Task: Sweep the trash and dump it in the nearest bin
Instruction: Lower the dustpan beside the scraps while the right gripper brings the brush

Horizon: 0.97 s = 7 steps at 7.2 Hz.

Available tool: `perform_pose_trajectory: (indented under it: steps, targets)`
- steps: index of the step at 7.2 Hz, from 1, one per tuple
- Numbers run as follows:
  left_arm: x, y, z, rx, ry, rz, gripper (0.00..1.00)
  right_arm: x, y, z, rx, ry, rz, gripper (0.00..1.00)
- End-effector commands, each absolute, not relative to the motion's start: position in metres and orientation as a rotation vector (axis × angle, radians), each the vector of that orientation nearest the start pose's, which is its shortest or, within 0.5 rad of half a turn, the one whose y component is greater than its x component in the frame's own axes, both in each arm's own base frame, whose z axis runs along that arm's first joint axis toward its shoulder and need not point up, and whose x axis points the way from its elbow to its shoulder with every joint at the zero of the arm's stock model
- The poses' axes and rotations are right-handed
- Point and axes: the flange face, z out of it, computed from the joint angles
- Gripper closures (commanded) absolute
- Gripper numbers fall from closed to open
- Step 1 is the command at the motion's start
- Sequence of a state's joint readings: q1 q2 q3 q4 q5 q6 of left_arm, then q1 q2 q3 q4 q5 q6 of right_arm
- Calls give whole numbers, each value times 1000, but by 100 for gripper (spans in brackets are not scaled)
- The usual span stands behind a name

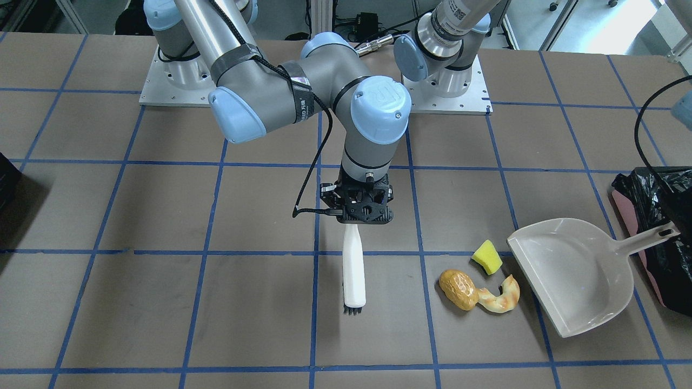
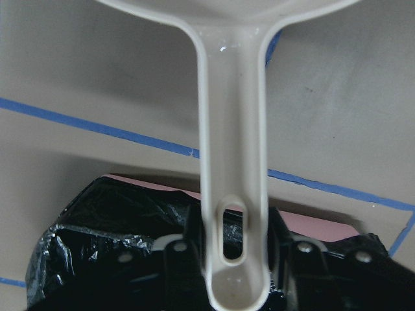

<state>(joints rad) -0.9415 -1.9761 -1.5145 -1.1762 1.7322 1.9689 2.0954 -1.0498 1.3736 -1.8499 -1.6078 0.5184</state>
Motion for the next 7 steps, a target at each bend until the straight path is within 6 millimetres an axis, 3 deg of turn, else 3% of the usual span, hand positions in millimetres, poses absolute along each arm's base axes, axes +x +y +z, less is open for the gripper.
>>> perform_pose_trajectory:
  steps: [1,2,4,5,7]
  targets:
    - [290,-596,298,2067,2243,226,100,460,-527,294,65,3182,62,100]
    - [294,-601,292,2098,2188,226,100,483,-522,296,49,3149,64,100]
    - [297,-606,276,2123,2184,229,100,554,-529,267,85,3132,50,100]
    - [296,-609,271,2117,2196,225,100,571,-538,246,137,3133,56,100]
    - [296,-611,255,2138,2207,233,100,585,-545,239,189,3118,49,100]
